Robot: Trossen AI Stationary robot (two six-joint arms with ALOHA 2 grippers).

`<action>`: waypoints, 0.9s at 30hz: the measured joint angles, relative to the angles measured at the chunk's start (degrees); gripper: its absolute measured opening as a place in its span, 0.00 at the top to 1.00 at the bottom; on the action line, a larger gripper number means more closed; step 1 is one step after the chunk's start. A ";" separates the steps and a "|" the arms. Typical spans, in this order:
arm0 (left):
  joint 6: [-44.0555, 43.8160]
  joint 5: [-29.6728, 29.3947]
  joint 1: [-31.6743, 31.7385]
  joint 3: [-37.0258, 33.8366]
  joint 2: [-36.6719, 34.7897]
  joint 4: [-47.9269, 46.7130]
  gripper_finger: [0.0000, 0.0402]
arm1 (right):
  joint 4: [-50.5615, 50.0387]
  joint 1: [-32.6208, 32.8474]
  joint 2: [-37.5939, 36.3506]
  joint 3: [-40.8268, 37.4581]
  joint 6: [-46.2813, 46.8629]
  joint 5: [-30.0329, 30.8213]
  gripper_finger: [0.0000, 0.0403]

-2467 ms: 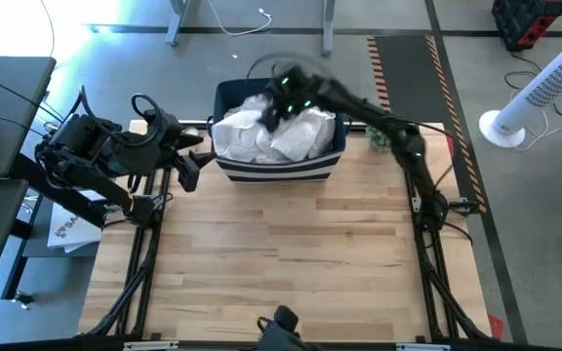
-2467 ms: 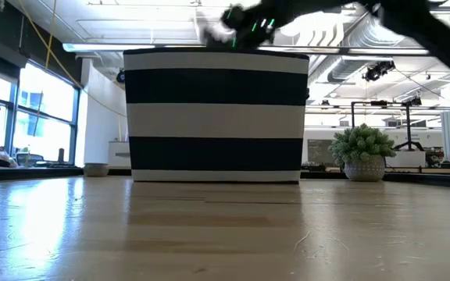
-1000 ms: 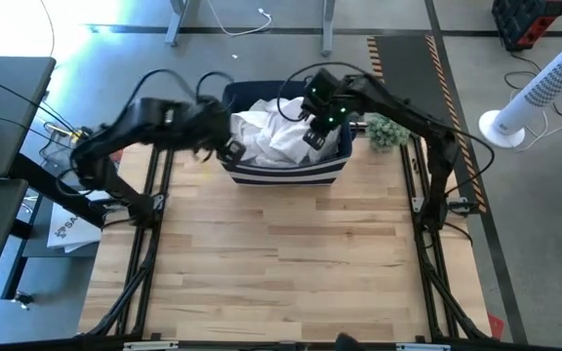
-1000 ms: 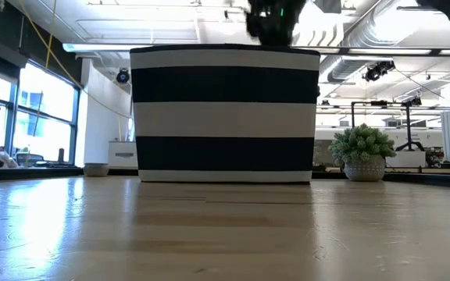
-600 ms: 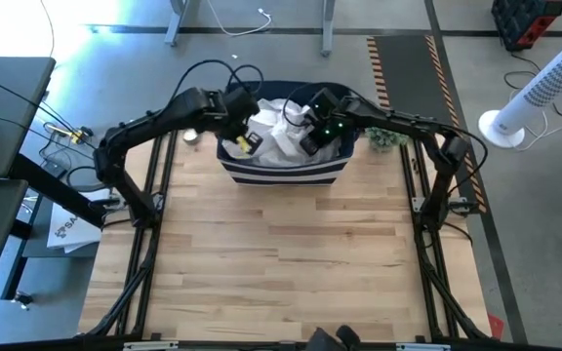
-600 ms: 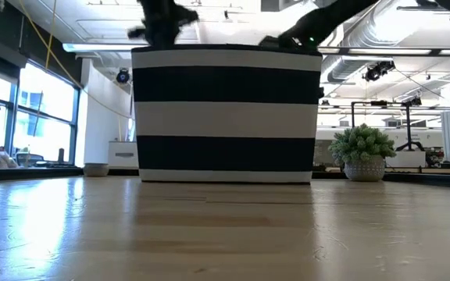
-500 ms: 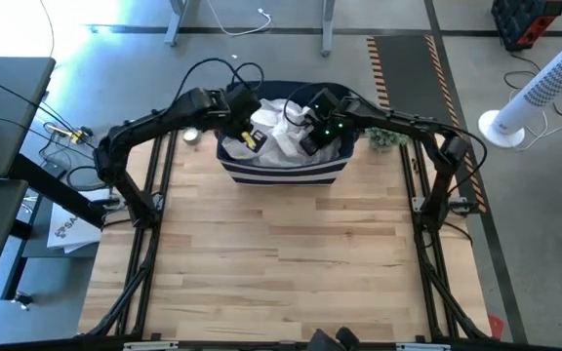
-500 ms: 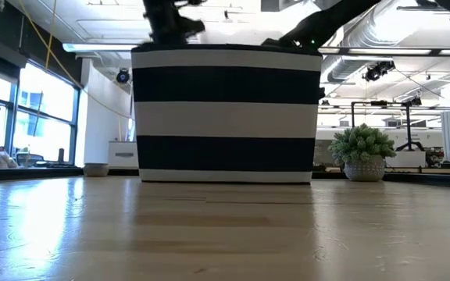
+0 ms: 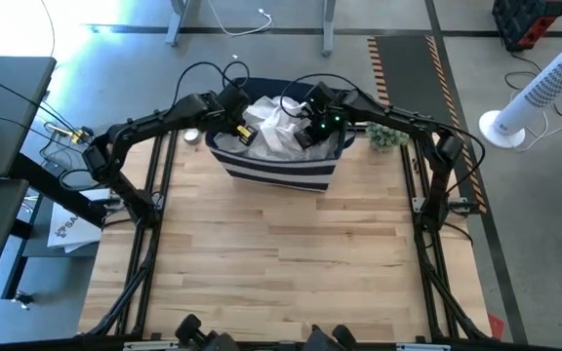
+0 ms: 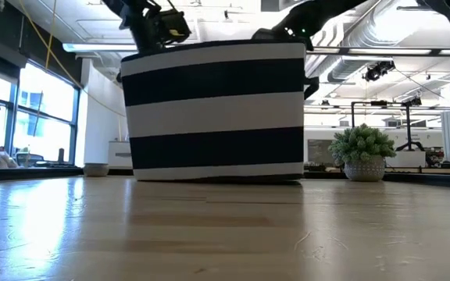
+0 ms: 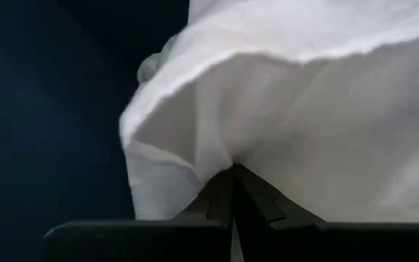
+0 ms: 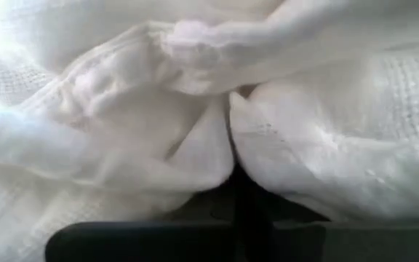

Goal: Sort clothes
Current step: Put the white shirt into the blue bin

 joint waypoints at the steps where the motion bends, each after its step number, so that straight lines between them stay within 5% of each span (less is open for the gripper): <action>1: 0.97 -0.30 0.12 0.64 -0.08 -0.69 1.00 | -0.06 0.02 0.00 0.00 0.02 -0.42 1.00; 6: 4.37 0.52 -0.70 3.53 -4.24 -2.47 1.00 | -0.62 0.39 -2.24 0.00 0.57 -1.16 1.00; 16: -8.91 10.56 -6.98 8.06 -13.97 2.50 1.00 | 1.62 0.55 -13.95 0.16 -3.93 -3.39 1.00; 22: -10.48 11.51 -8.48 8.22 -6.66 6.04 1.00 | 1.84 1.60 -17.11 0.20 -14.12 -4.23 1.00; 27: -11.41 11.56 -6.02 8.32 2.89 4.80 1.00 | 2.58 0.95 -12.49 -1.94 -14.96 -4.08 1.00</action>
